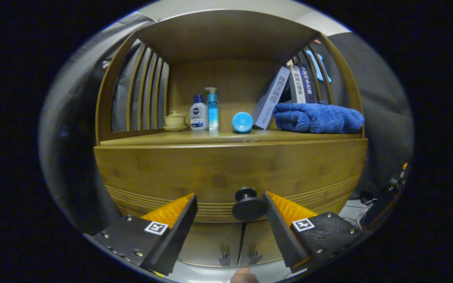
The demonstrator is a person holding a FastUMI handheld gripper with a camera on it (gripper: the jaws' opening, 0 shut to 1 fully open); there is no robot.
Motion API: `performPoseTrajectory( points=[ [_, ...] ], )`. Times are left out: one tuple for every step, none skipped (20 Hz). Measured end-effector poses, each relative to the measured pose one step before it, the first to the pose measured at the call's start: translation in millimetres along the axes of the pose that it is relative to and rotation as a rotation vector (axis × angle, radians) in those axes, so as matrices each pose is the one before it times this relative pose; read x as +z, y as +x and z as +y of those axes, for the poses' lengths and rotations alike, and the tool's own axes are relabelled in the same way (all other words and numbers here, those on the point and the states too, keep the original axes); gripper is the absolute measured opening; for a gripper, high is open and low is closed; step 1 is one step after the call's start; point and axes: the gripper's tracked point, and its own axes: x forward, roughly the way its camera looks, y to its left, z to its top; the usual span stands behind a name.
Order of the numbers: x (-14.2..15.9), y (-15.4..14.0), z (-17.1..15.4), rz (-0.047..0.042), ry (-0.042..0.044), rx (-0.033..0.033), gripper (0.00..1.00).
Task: Pull open the drawer, take out the items inside it, and place them on the countertop above the cabinet.
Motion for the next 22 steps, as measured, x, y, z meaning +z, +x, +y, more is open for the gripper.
performPoseTrajectory(
  points=[
    [1.99,-7.38,-0.78,0.00868,0.00107,0.00581,0.99],
    [3.55,-7.44,-0.35,0.00770,0.00517,0.00774,0.99],
    [2.90,-8.20,0.78,0.01194,0.00583,0.01029,0.99],
    [2.20,-7.71,-2.30,0.02237,0.00363,0.00219,0.99],
    [4.20,-8.89,-2.04,0.01203,0.00336,0.00086,0.99],
    [7.03,-7.78,-2.02,0.00187,-0.00514,-0.00206,0.99],
    [7.65,-8.83,-5.72,0.00342,-0.01128,-0.01099,0.99],
    [8.47,-8.03,-6.26,-0.00163,-0.01557,-0.01189,0.99],
    [10.94,-8.92,-5.60,-0.00995,-0.01438,-0.00625,0.99],
    [10.69,-7.62,-4.82,-0.00478,-0.01232,-0.00674,0.99],
    [7.94,-6.54,-4.96,0.00039,-0.00026,-0.00416,0.99],
    [5.15,-6.01,-4.46,0.01346,0.00570,-0.00162,0.99],
    [7.43,-7.67,-2.39,0.00793,0.01146,0.01099,0.99],
    [12.91,-6.15,-0.36,0.00037,0.01922,0.01510,0.99],
    [8.41,-7.51,-1.91,0.00340,0.02262,0.01125,0.99],
    [6.97,-7.07,-4.77,0.01242,0.02860,0.00153,0.99],
    [6.72,-8.27,-1.84,0.01211,0.02811,0.00777,0.99],
    [7.26,-6.98,-2.60,0.00941,0.02027,-0.00330,0.99],
    [7.26,-6.54,-7.31,0.00832,0.01208,-0.01579,0.99],
    [9.71,-9.08,-3.96,-0.00651,0.00292,-0.00396,0.99],
    [7.78,-5.72,-0.25,-0.00877,-0.00454,0.00322,0.99],
    [8.54,-6.98,-1.36,-0.00982,-0.01353,0.00016,0.99]
  ],
)
